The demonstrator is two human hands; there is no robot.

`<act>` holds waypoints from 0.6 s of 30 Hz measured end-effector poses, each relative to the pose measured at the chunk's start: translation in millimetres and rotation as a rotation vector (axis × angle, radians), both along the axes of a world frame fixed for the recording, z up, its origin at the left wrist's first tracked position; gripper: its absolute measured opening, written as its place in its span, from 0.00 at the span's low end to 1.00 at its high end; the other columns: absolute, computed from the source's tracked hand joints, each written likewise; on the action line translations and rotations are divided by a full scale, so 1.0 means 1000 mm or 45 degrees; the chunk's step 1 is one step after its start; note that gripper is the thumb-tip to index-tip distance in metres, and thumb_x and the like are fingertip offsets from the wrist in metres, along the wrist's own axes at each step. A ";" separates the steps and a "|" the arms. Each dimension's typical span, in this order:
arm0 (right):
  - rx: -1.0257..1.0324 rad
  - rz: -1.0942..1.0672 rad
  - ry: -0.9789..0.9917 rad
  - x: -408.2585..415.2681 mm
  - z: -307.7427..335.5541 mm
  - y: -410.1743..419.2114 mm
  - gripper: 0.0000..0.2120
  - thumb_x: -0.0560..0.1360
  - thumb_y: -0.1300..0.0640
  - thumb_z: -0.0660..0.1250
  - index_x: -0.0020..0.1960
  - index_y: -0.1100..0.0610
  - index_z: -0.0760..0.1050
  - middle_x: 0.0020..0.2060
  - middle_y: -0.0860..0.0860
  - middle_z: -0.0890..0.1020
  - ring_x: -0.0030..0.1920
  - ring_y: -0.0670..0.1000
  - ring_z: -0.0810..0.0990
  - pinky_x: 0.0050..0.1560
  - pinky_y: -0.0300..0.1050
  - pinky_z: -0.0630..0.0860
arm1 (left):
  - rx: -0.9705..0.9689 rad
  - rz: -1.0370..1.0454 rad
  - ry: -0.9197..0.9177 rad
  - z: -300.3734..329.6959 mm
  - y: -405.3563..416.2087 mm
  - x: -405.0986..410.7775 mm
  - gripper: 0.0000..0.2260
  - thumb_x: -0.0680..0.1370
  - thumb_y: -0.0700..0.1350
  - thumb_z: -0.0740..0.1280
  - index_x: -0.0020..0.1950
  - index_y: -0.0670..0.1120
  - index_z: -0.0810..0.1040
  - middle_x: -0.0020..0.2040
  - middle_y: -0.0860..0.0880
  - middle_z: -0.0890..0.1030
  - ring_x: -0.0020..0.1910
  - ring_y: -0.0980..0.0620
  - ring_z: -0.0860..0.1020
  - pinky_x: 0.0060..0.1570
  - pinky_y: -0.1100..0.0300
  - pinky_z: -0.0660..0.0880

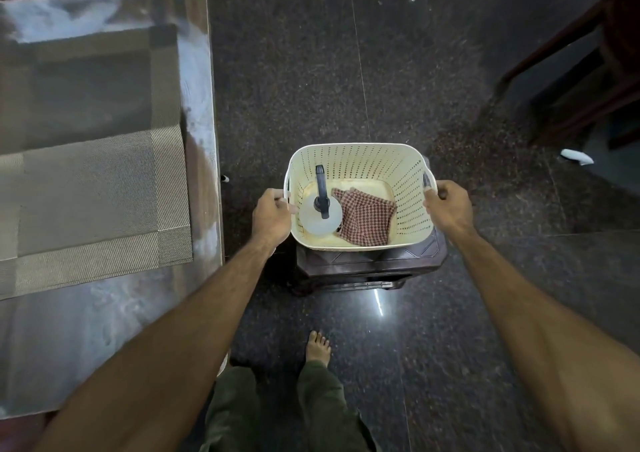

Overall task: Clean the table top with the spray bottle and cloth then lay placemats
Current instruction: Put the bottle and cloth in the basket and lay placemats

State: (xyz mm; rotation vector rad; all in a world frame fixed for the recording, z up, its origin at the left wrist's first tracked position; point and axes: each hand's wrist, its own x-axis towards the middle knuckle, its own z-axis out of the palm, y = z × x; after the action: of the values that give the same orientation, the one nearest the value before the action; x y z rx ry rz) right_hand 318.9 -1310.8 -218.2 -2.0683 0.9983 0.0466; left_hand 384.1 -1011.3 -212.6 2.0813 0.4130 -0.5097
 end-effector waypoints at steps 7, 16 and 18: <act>-0.261 -0.155 -0.274 0.006 0.034 0.028 0.12 0.77 0.56 0.65 0.58 0.61 0.77 0.53 0.58 0.79 0.52 0.54 0.79 0.56 0.47 0.75 | -0.125 0.029 -0.181 0.028 0.020 -0.006 0.09 0.81 0.43 0.62 0.60 0.47 0.77 0.54 0.49 0.81 0.48 0.52 0.81 0.51 0.53 0.79; -0.077 0.323 -0.461 0.040 0.091 0.175 0.06 0.78 0.57 0.65 0.53 0.56 0.78 0.51 0.53 0.80 0.49 0.49 0.78 0.52 0.44 0.76 | -0.342 0.204 -0.330 0.087 0.091 -0.031 0.08 0.82 0.39 0.62 0.50 0.52 0.75 0.42 0.51 0.81 0.31 0.59 0.78 0.36 0.61 0.73; -0.036 0.437 -0.506 0.051 0.102 0.217 0.05 0.78 0.57 0.65 0.52 0.57 0.78 0.49 0.53 0.80 0.47 0.49 0.78 0.52 0.44 0.74 | -0.383 0.309 -0.356 0.099 0.121 -0.028 0.09 0.82 0.38 0.61 0.48 0.52 0.75 0.41 0.49 0.81 0.30 0.59 0.77 0.34 0.62 0.72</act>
State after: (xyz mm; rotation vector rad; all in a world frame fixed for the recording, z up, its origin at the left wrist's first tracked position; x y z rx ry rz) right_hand 369.6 -1094.1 -116.4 -2.1417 0.4024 -0.1957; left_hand 356.5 -890.4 -113.3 1.7500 0.3904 -0.1232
